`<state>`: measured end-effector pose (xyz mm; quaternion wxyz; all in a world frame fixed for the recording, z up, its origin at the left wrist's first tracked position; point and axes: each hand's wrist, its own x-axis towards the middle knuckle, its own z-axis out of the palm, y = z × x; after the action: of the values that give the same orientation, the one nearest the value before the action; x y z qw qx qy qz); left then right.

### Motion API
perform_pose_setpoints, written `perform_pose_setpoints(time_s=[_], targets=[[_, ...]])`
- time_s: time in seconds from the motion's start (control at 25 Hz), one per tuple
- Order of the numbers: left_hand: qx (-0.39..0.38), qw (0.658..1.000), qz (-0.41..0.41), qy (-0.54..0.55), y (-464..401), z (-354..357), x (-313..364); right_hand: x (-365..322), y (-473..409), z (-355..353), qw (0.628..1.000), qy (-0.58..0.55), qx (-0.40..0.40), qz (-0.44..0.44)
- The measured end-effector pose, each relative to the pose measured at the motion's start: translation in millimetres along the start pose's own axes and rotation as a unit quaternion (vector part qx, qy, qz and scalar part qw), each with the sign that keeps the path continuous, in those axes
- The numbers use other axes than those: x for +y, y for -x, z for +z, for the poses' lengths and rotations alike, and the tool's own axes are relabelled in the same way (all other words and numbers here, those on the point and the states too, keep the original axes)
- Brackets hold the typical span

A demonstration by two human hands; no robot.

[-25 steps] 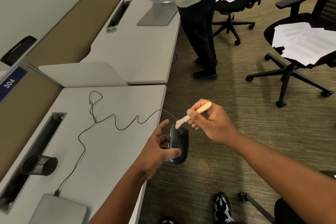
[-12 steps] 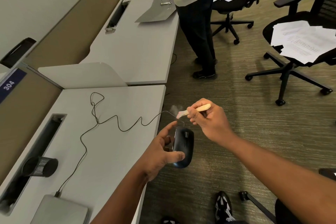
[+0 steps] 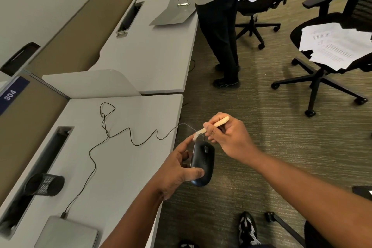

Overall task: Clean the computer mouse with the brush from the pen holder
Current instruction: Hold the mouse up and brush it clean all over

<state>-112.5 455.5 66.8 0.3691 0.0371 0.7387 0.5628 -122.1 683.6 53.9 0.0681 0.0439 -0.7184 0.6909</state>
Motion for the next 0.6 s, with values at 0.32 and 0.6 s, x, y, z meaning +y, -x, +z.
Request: perform_pose_setpoints(time_s=[0.32, 0.6], targets=[[0.006, 1.000, -0.023, 0.014, 1.7, 0.7, -2.9, -1.9, 1.1, 1.3, 0.989, -0.130, -0.062, 0.047], [-0.003, 1.000, -0.017, 0.005, 3.8, 3.9, -1.3, 0.2, -2.6, 0.1, 0.997, -0.056, -0.012, 0.050]])
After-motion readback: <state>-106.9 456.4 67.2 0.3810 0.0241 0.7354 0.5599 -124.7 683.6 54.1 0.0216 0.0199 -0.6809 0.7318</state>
